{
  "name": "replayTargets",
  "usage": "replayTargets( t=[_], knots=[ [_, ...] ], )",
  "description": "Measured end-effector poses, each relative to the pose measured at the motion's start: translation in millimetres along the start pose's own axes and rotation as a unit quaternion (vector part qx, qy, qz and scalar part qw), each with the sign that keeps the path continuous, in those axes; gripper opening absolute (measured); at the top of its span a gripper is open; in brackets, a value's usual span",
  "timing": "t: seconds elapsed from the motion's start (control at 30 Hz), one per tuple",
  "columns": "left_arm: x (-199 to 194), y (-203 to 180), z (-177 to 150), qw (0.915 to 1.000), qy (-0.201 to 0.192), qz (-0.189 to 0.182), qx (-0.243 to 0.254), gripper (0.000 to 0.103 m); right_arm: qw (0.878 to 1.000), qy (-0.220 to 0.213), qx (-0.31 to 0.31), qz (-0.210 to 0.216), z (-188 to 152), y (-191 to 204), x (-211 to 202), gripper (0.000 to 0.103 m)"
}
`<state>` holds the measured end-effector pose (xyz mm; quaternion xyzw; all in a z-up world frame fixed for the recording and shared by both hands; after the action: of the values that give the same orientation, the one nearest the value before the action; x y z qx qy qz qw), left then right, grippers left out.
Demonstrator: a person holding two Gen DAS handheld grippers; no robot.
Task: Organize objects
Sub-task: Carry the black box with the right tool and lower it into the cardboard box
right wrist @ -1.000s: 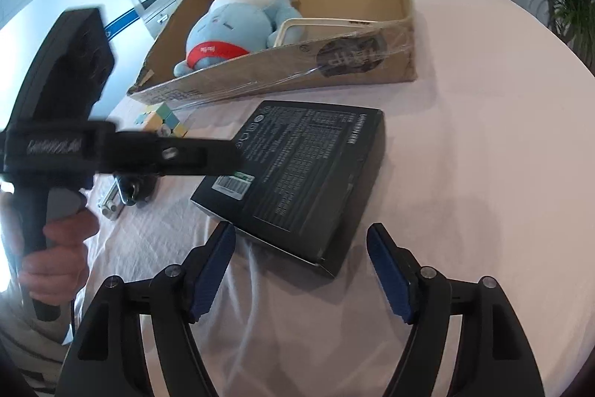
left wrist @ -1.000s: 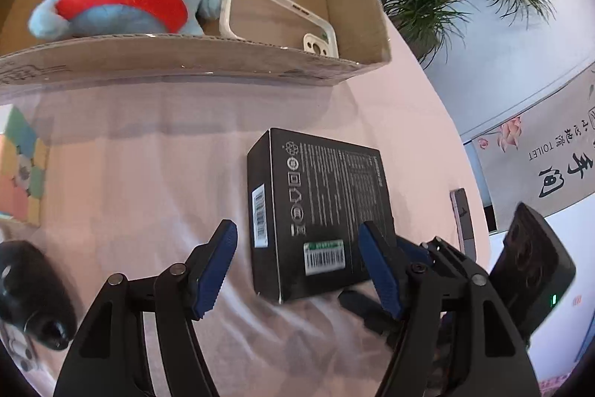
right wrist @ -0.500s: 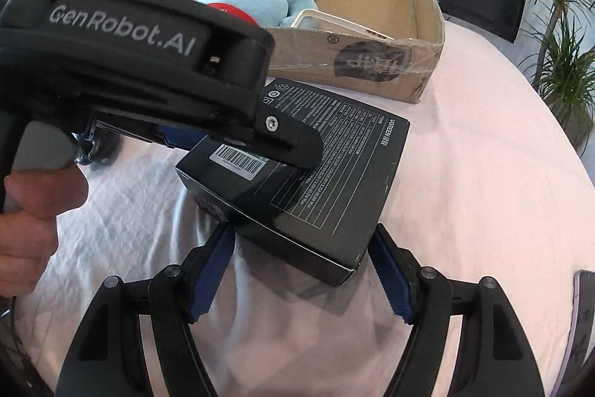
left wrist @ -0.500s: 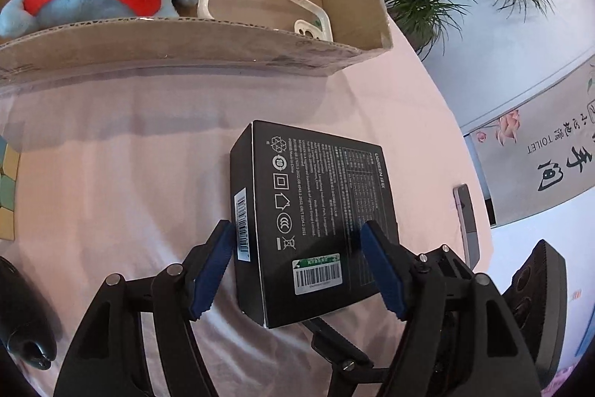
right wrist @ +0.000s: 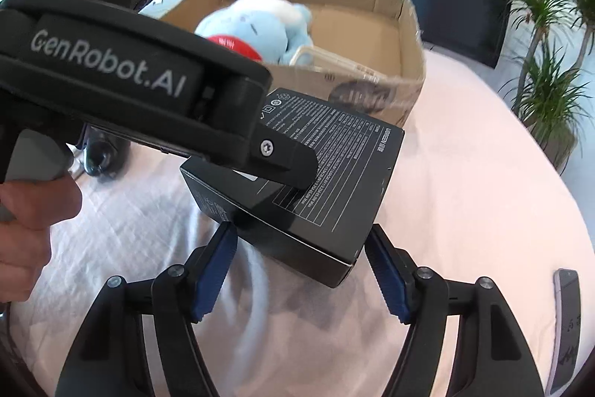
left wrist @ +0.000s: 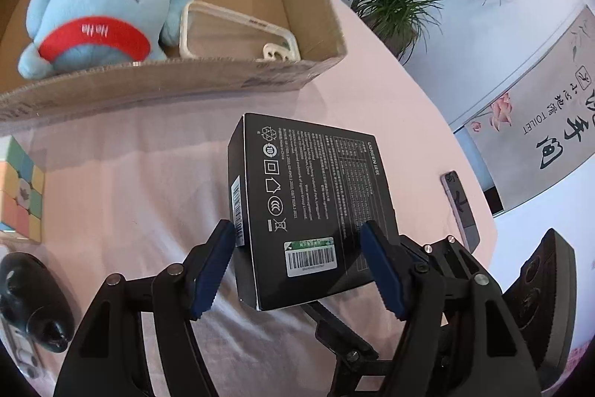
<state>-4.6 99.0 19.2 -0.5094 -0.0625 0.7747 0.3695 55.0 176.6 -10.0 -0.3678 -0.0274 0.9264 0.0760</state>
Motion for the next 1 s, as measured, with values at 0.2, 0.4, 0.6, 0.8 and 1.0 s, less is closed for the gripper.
replayTargets(
  t=[0.2,0.4,0.6,0.8,1.0],
  knots=[
    [-27.1,-21.8,9.8,0.9987,-0.040,0.004,0.032,0.069,0.999,-0.047,-0.001,-0.019,16.7,-2.3,-24.2,0.070],
    [-47.9,-33.2,30.4,0.9962,-0.070,0.008,0.052,0.069,0.996,-0.084,-0.003,-0.027,40.9,-8.5,-44.1,0.070],
    [-64.6,-42.5,55.0,0.9925,-0.097,0.014,0.074,0.069,0.992,-0.118,-0.003,-0.033,72.3,-17.3,-56.0,0.070],
    [-76.6,-48.9,85.9,0.9884,-0.121,0.025,0.089,0.069,0.988,-0.147,-0.009,-0.039,113.9,-27.6,-56.6,0.070],
    [-80.6,-53.4,113.1,0.9846,-0.133,0.044,0.105,0.069,0.986,-0.162,-0.009,-0.037,142.8,-28.2,-52.4,0.070]
  ],
)
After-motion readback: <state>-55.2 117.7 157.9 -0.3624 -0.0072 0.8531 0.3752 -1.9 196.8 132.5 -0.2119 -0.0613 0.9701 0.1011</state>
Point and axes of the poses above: each gripper's, at about its wrist camera, not at the fingertips, and x roughly the way its jaws point, y to its left, z to its top, the point moved 5 cm from there along x, roughly the way its jaws point, and after that the axes turned 2 degrees about -z, right-handed, at the moved point
